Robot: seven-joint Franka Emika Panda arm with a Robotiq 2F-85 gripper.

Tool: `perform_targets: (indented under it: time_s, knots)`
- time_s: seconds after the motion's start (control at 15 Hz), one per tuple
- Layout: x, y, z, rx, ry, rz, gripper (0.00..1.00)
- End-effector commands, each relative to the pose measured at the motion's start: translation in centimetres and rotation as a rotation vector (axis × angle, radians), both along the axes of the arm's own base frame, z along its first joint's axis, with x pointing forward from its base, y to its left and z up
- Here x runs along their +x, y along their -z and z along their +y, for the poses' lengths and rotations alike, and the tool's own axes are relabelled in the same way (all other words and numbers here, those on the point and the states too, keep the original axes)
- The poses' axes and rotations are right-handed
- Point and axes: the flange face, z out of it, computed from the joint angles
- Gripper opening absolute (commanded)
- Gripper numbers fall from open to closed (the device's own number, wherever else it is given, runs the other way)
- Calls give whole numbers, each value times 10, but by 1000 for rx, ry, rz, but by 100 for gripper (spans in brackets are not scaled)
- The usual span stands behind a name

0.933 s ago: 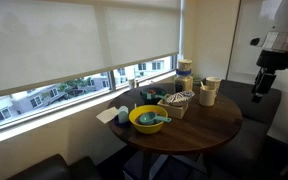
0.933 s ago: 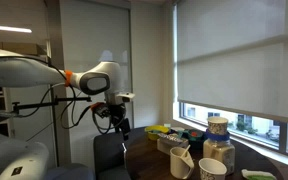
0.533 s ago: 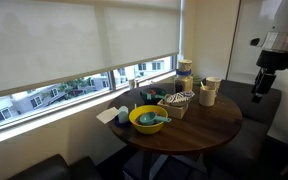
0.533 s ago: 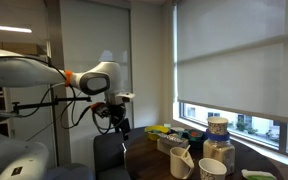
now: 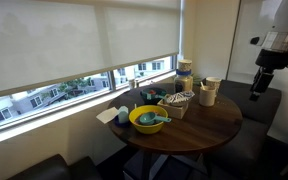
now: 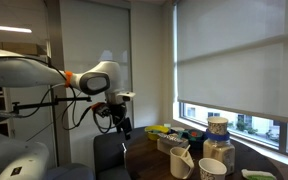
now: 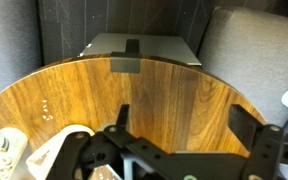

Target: Put the mug cup in the cup to the right

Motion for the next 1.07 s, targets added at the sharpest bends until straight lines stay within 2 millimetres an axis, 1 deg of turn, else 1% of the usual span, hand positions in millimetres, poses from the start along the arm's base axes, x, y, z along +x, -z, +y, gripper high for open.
perform_targets:
  time_s: [0.0,0.13,0.27,0.33,0.4,0.53,0.6,0.87,0.93,1.0]
  knots:
    - [15,-16,-26,-79,45,-124,100]
    - [27,-25,-44,-96,49,-167,100]
    - [40,-29,-62,-35,56,-181,100]
    - [44,-35,-72,6,67,-184,100]
    - [27,-27,-58,-34,67,-179,100]
    - [35,-31,-72,-17,77,-179,100]
    - [37,-31,-75,-15,79,-177,100]
    - [40,-31,-73,-14,74,-174,100]
    - [44,-30,-73,-6,86,-200,100]
    - [56,-32,-78,33,145,-260,100]
